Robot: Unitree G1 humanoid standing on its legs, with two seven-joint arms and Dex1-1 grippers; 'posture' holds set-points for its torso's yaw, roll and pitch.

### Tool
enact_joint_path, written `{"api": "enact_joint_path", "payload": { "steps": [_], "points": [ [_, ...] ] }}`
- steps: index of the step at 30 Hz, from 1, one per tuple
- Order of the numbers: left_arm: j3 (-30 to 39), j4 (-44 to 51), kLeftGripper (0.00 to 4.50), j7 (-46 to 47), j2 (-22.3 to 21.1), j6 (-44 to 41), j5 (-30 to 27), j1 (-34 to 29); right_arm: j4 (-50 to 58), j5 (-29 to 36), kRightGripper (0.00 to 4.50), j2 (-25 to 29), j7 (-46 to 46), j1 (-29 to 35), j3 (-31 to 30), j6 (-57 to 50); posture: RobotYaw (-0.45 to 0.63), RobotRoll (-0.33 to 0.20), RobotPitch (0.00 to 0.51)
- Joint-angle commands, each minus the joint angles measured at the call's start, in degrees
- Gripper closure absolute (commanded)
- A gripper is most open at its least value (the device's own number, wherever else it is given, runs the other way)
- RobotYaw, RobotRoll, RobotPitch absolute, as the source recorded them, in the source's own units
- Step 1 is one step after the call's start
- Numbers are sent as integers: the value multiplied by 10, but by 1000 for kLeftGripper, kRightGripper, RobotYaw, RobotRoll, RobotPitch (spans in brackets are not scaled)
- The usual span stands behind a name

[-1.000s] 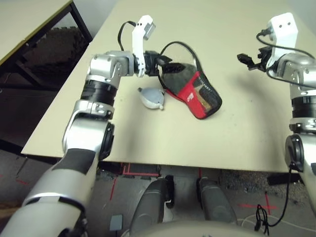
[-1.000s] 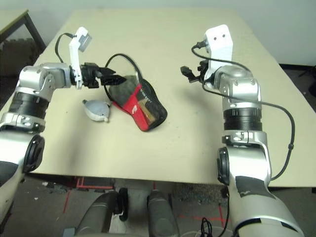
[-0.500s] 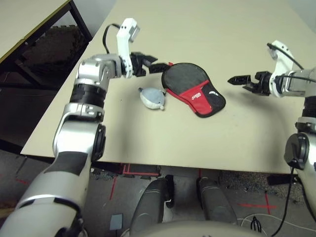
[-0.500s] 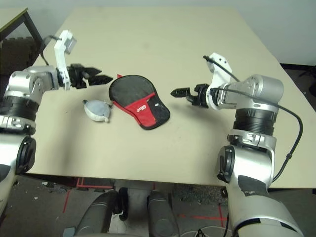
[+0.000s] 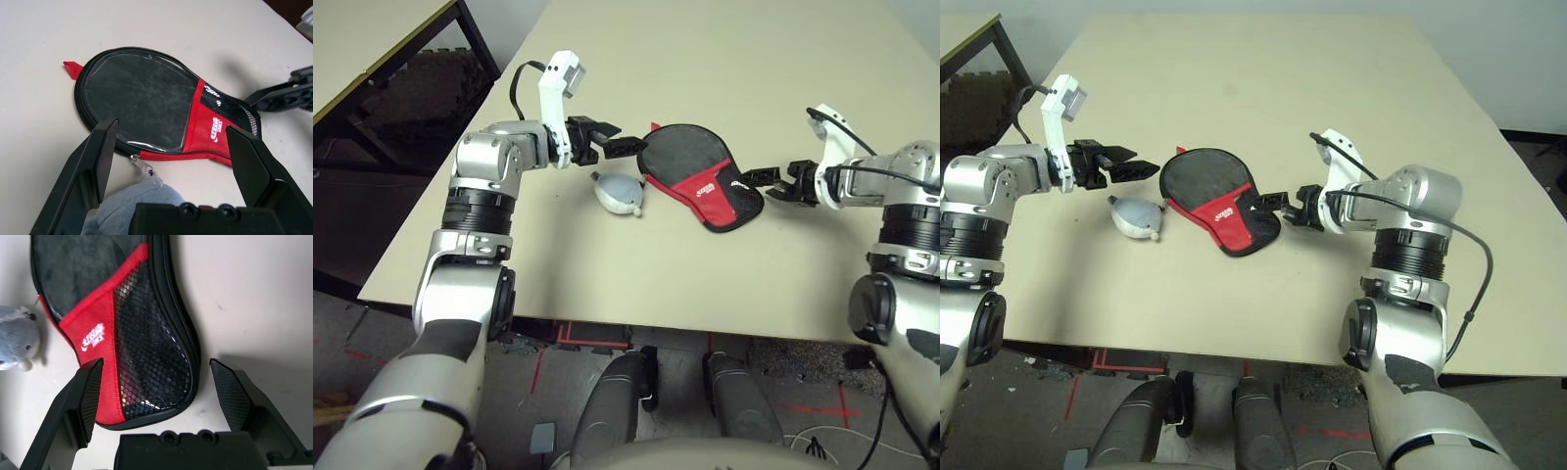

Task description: Store the ping-pong paddle in its case and zip it.

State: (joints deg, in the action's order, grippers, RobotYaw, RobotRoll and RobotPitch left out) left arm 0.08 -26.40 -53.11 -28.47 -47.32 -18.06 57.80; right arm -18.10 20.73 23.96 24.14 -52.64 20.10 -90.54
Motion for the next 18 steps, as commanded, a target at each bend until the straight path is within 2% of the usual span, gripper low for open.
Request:
{"api": "enact_joint_path", "payload": {
  "steps": [1,9,18],
  "points": [
    [0,14,0,4,-4,-10,-4,-8,27,5,20,0,-11,16,5,-11,-67,0,186],
    [-2,12,0,6,2,-7,-6,-2,51,-1,20,-12,-33,38,24,-18,-80,0,193],
    [-1,5,0,8,5,-4,-6,5,58,21,20,-79,-79,54,54,-20,-80,0,193]
  ]
}}
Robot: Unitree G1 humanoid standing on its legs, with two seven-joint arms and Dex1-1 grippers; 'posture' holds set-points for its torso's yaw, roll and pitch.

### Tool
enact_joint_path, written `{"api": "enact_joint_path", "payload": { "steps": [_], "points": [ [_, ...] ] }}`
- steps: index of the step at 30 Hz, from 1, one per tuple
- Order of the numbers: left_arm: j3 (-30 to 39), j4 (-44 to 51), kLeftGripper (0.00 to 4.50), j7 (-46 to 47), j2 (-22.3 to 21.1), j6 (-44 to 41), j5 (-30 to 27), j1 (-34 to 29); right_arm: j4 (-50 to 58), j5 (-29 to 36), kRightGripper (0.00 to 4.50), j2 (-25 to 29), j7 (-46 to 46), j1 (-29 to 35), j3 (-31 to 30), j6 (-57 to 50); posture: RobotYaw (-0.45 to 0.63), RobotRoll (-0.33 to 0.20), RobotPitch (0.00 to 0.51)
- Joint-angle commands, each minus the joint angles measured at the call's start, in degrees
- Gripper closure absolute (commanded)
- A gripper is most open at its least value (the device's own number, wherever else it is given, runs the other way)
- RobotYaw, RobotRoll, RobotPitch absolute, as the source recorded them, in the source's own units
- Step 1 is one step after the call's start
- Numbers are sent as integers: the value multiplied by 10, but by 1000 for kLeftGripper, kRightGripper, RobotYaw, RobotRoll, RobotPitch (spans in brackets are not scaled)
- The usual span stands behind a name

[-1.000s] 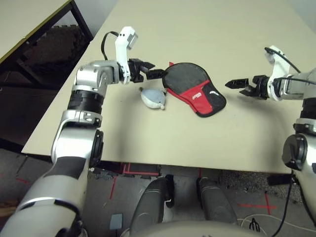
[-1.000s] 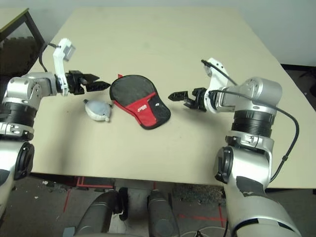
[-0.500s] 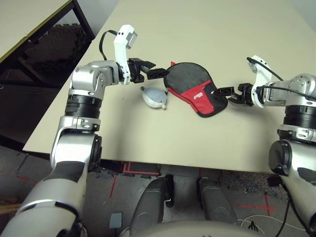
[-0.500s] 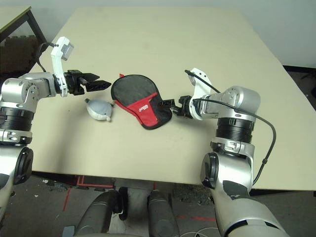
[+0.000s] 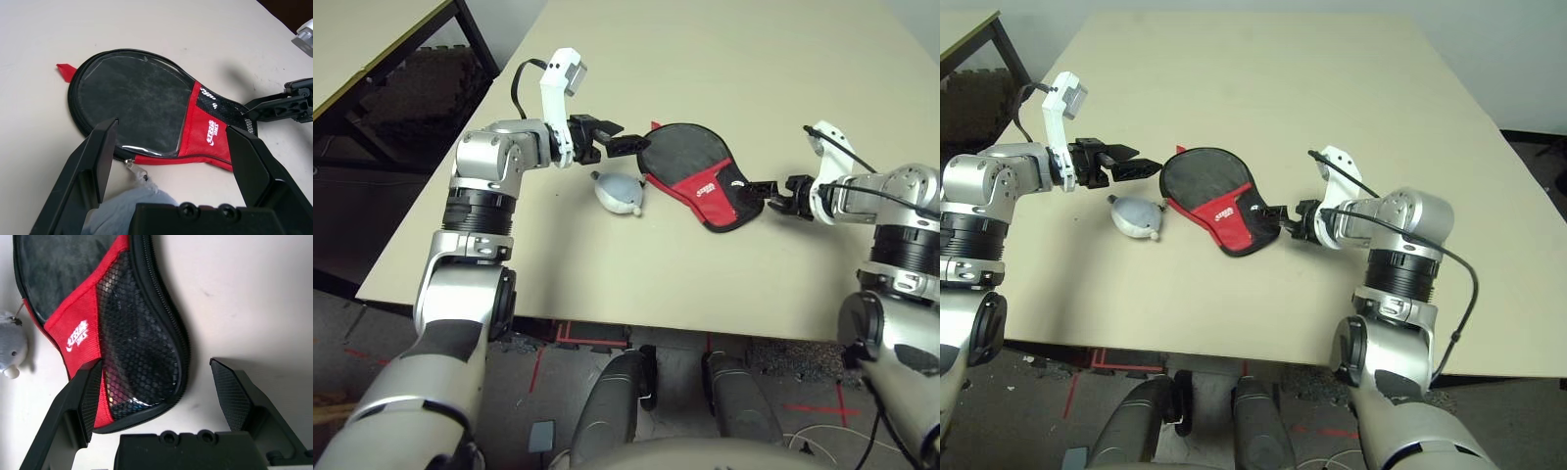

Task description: Store the ping-pong paddle in its case and zip it.

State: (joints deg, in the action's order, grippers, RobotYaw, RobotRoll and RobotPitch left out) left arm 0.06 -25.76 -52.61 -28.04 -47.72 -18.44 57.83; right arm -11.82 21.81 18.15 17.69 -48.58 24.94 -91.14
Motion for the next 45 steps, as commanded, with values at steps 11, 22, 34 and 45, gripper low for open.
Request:
{"api": "enact_joint_path", "payload": {
  "steps": [11,22,34,45],
  "points": [
    [3,-2,0,10,3,1,-4,5,-44,37,314,-118,-79,-35,78,-14,-69,0,201],
    [6,2,0,14,-3,2,-6,-3,-40,12,3457,-122,-124,-39,112,-14,-63,0,203],
    [-5,-16,0,12,6,20,-3,0,114,218,4474,-134,-294,106,175,-14,-115,0,203],
    [-21,-74,0,-8,21,62,12,32,207,765,4474,-60,-683,292,85,90,-177,0,193]
  ]
}}
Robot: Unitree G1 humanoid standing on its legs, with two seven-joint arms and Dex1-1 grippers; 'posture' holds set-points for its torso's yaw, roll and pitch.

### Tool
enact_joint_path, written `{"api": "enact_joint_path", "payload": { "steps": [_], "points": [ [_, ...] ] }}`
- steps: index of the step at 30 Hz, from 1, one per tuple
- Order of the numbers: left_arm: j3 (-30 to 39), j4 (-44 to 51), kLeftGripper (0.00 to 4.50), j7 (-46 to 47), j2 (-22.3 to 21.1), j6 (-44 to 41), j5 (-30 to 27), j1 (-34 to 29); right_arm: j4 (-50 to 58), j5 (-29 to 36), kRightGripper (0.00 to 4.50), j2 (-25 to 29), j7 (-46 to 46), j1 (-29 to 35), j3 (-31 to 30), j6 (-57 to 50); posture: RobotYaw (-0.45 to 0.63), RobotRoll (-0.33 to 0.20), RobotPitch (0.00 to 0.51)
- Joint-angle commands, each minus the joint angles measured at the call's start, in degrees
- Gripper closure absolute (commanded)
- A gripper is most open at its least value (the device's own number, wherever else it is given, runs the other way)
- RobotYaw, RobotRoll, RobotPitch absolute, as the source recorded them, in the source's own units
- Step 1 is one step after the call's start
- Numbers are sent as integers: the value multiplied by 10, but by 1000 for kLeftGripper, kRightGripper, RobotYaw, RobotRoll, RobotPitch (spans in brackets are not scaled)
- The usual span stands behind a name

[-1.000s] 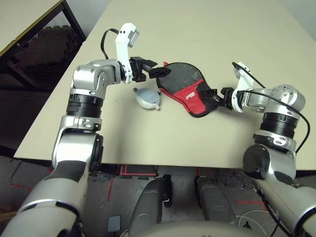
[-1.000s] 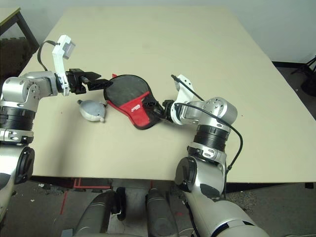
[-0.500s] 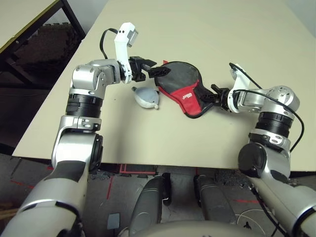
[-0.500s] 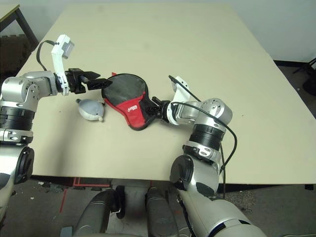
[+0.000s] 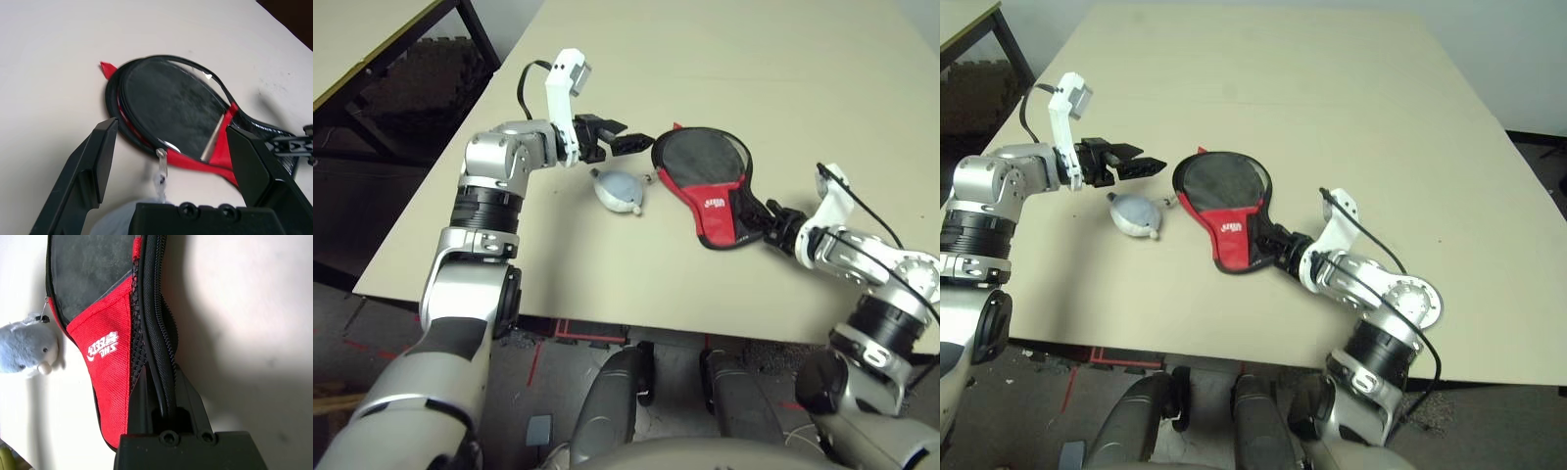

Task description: Store the ping-pong paddle in its case and zip it.

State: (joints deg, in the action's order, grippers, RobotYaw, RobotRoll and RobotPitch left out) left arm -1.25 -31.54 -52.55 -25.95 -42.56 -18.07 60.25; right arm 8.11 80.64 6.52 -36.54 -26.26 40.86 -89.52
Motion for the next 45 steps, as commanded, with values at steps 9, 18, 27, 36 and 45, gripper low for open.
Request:
{"api": "enact_joint_path", "payload": {
  "steps": [9,18,27,36,45],
  "points": [
    [-15,-37,0,-21,8,22,14,19,148,324,4474,159,-231,224,-228,334,-207,0,191],
    [-19,-47,0,-26,11,28,18,22,228,324,4474,194,-216,318,-283,427,-226,0,191],
    [-18,-50,0,-30,13,28,25,24,267,324,4474,245,-181,374,-309,471,-226,0,192],
    [-15,-50,0,-33,8,26,29,23,287,324,4474,321,-112,439,-317,490,-225,0,193],
    [-15,-55,0,-34,11,28,31,22,307,324,4474,383,-57,485,-314,510,-236,0,196]
  ]
}}
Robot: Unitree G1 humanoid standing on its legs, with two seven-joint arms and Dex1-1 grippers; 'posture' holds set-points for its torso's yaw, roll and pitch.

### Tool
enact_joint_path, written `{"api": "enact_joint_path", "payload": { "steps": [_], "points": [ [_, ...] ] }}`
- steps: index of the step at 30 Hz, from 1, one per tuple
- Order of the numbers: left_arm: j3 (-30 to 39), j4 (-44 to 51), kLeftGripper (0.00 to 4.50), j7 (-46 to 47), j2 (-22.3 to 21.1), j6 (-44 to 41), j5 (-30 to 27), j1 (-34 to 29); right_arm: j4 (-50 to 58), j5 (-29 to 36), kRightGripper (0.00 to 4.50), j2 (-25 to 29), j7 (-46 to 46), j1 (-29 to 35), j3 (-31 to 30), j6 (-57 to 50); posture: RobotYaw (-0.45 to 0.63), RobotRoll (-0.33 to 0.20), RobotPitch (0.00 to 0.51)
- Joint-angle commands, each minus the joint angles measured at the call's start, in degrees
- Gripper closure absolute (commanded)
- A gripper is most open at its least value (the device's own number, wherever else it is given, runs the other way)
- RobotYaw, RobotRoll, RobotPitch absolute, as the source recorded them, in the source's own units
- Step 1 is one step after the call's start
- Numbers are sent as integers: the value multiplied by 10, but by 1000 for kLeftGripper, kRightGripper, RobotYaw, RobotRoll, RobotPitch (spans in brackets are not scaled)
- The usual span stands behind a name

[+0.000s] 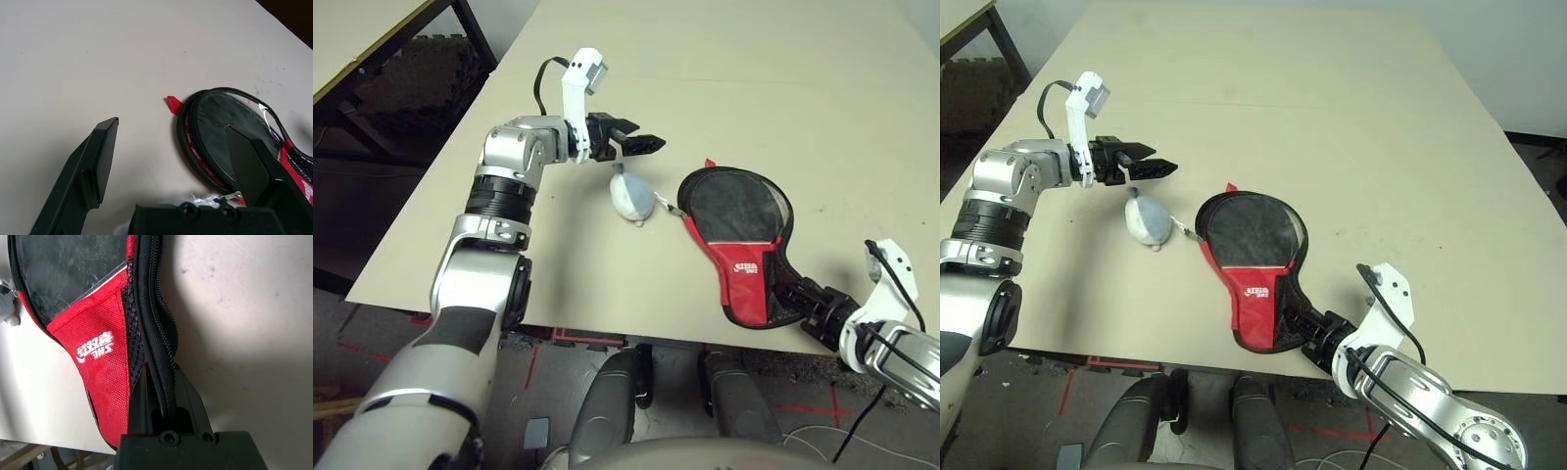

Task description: Store the ping-pong paddle in its case and zip it.

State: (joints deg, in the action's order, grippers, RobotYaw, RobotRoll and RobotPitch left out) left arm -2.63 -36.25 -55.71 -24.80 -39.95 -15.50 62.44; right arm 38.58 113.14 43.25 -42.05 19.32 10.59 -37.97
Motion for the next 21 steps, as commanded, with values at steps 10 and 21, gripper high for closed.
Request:
{"api": "enact_joint_path", "payload": {
  "steps": [10,21],
  "points": [
    [-1,-16,0,-3,1,7,6,2,55,-1,4474,116,87,119,-17,42,-242,0,198],
    [-2,-15,0,-3,5,6,5,3,-66,-1,3654,167,157,-64,-10,-51,-244,0,197]
  ]
}}
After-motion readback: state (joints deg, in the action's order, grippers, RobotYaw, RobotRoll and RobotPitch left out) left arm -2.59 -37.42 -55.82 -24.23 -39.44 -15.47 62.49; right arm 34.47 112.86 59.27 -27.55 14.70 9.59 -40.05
